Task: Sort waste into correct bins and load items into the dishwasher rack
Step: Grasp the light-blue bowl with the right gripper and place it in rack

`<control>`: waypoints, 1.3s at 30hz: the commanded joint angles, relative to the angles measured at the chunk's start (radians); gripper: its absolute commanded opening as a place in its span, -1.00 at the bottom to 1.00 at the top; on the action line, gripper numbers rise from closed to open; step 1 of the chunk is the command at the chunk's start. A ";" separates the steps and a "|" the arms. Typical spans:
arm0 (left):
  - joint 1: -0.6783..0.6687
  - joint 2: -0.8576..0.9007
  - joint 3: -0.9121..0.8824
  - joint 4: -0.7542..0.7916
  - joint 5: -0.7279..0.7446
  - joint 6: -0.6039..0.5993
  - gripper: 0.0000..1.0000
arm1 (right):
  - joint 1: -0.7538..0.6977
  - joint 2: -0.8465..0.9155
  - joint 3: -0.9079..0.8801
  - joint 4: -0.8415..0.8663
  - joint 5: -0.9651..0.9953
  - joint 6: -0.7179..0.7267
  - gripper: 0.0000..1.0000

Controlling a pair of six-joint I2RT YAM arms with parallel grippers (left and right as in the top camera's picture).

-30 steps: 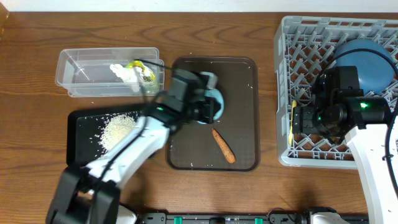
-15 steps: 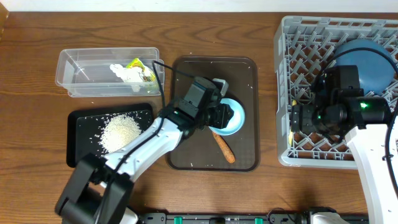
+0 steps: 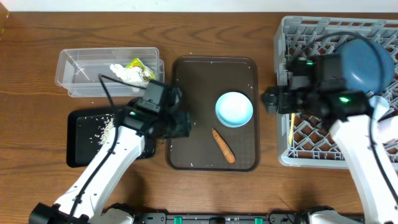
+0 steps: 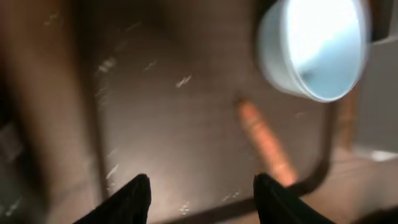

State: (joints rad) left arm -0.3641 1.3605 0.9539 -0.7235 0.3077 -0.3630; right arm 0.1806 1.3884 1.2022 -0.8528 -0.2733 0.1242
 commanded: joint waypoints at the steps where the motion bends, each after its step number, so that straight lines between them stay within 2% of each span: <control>1: 0.023 -0.002 0.010 -0.060 -0.086 0.006 0.12 | 0.073 0.084 0.011 0.027 -0.024 0.002 0.68; 7: 0.023 -0.002 0.010 -0.087 -0.097 0.006 0.14 | 0.135 0.248 0.011 0.102 0.086 0.113 0.45; 14: 0.023 -0.002 0.010 -0.087 -0.097 0.006 0.14 | 0.153 0.426 0.011 0.157 0.082 0.213 0.13; 19: 0.023 -0.002 0.010 -0.087 -0.097 0.006 0.14 | 0.167 0.517 0.011 0.156 0.082 0.222 -0.32; 21: 0.023 -0.002 0.010 -0.087 -0.097 0.006 0.14 | 0.167 0.527 0.011 0.154 0.082 0.227 -0.75; 22: 0.023 -0.002 0.010 -0.087 -0.097 0.006 0.14 | 0.167 0.526 0.011 0.154 0.082 0.238 -0.86; 28: 0.023 -0.002 0.010 -0.087 -0.097 0.006 0.14 | 0.139 0.457 0.060 0.117 0.090 0.234 -0.97; 32: 0.023 -0.002 0.010 -0.087 -0.097 0.006 0.14 | 0.109 0.366 0.104 0.078 0.104 0.189 -0.98; 36: 0.023 -0.002 0.010 -0.087 -0.097 0.006 0.14 | 0.080 0.233 0.133 0.034 0.296 0.151 -0.98; 39: 0.023 -0.002 0.010 -0.087 -0.097 0.006 0.14 | 0.071 0.136 0.133 0.019 0.572 0.112 -0.98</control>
State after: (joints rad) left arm -0.3439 1.3609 0.9539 -0.8070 0.2283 -0.3626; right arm 0.2623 1.5955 1.3182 -0.8215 0.0223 0.2924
